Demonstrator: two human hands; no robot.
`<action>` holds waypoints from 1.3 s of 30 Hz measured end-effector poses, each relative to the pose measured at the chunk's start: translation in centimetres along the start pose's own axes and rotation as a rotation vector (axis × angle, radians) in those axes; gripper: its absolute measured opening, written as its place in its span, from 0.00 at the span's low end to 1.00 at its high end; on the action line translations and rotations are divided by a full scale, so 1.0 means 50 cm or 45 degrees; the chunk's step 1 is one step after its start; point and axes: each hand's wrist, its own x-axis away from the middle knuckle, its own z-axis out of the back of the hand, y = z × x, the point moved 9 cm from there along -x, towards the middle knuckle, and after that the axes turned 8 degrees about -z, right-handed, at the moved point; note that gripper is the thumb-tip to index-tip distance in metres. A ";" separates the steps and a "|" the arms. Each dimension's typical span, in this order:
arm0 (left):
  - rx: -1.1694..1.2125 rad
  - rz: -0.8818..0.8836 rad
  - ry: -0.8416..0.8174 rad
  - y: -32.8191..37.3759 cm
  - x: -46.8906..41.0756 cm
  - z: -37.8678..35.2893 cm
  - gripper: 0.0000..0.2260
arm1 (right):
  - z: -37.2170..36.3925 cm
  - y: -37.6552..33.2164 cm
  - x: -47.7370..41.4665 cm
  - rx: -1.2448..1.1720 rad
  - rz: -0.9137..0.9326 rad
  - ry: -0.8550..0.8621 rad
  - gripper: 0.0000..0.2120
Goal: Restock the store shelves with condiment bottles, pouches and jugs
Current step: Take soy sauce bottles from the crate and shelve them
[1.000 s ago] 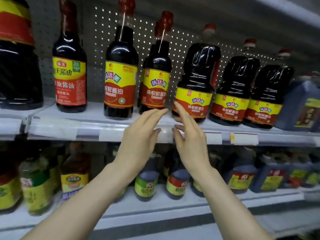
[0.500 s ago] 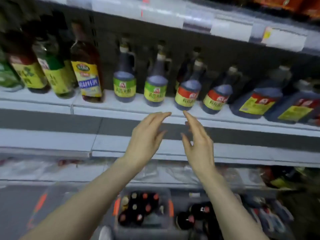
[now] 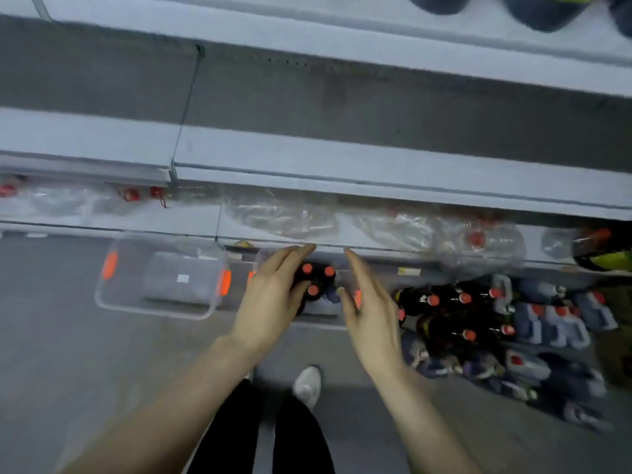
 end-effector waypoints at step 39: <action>0.032 0.435 -0.574 -0.799 0.252 -0.814 0.28 | -0.841 0.784 0.015 -0.087 -0.398 -0.367 0.20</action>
